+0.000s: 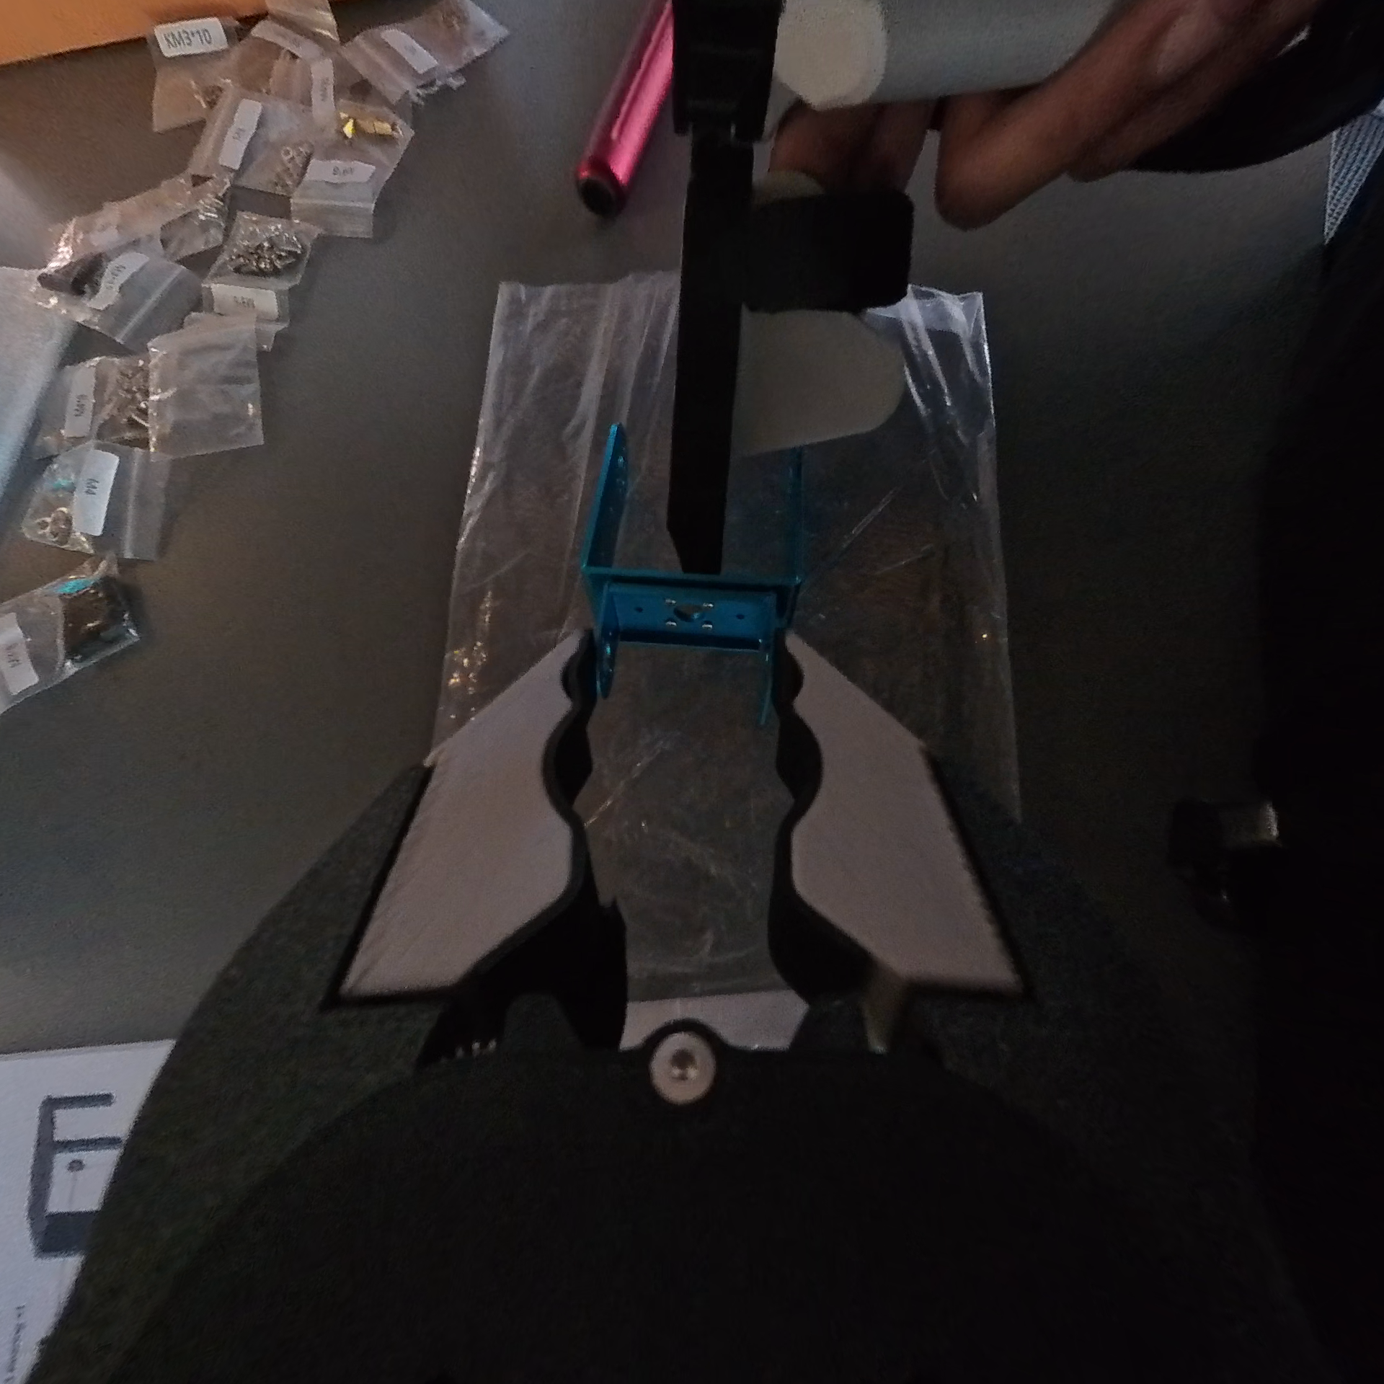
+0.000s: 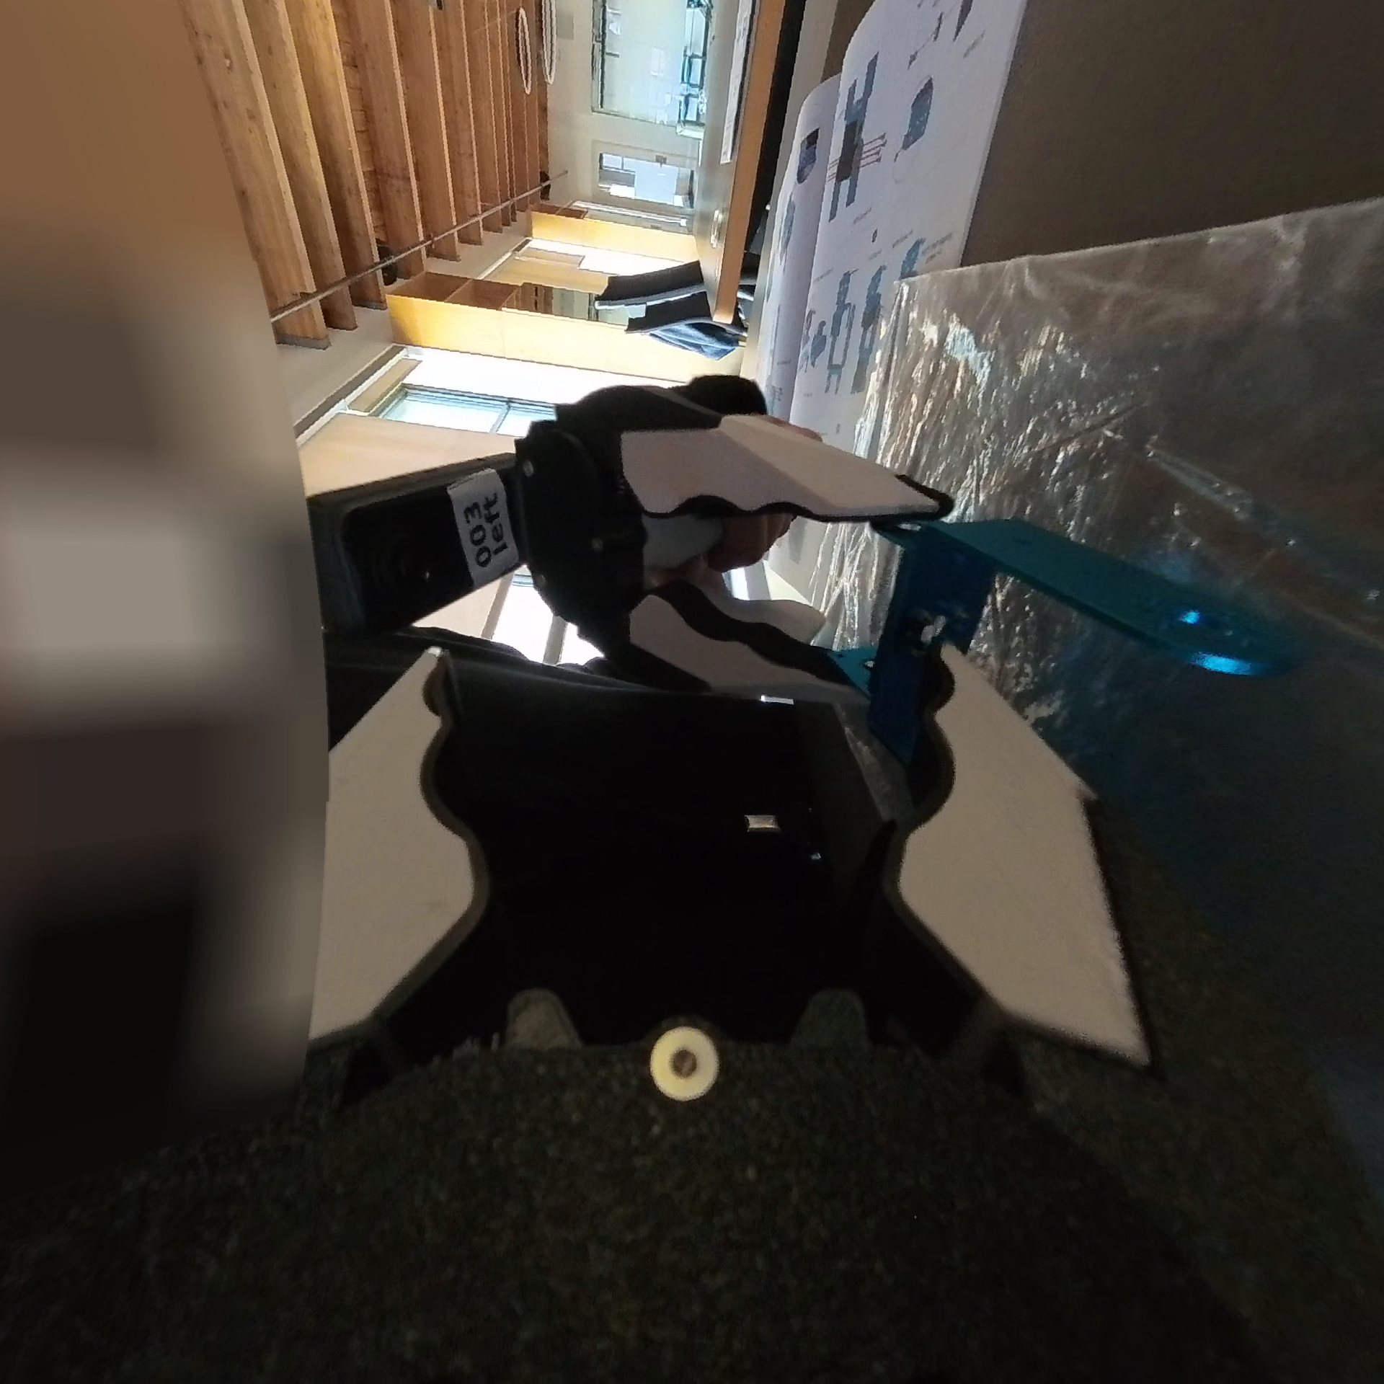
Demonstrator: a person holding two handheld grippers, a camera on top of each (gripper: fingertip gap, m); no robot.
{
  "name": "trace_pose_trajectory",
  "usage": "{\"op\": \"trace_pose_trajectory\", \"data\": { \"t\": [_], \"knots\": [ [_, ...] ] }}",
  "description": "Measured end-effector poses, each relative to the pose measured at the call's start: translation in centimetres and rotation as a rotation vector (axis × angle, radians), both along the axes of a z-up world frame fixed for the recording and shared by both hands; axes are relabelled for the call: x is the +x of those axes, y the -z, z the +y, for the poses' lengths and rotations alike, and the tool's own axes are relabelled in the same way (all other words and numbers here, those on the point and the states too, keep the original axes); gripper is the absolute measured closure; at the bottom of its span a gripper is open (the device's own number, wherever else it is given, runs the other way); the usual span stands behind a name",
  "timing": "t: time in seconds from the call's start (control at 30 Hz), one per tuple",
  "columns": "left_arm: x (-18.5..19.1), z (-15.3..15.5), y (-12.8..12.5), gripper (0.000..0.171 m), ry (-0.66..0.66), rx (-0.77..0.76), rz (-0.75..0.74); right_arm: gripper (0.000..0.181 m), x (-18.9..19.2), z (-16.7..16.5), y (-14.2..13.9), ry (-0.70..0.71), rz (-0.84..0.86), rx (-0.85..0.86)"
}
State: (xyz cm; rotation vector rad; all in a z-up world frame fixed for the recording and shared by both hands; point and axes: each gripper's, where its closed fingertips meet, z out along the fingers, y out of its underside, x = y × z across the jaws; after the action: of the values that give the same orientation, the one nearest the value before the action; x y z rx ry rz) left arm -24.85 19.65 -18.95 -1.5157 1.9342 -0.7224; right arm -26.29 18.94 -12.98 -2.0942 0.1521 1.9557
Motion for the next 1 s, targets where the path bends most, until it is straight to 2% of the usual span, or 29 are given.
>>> {"op": "trace_pose_trajectory", "data": {
  "t": [0.6,0.87,1.0],
  "knots": [
    [-0.6,-0.1,1.9,0.125,-0.025,0.019,0.045,0.055,-0.4,-0.1,1.0,-0.009,-0.042,-0.029],
    [-0.5,-0.2,2.0,0.126,-0.049,0.010,0.027,0.056,-0.4,-0.1,1.1,-0.009,-0.045,-0.034],
    [-0.5,0.1,1.5,0.115,-0.096,-0.011,-0.009,0.057,-0.4,-0.1,1.1,-0.010,-0.039,-0.041]
  ]
}}
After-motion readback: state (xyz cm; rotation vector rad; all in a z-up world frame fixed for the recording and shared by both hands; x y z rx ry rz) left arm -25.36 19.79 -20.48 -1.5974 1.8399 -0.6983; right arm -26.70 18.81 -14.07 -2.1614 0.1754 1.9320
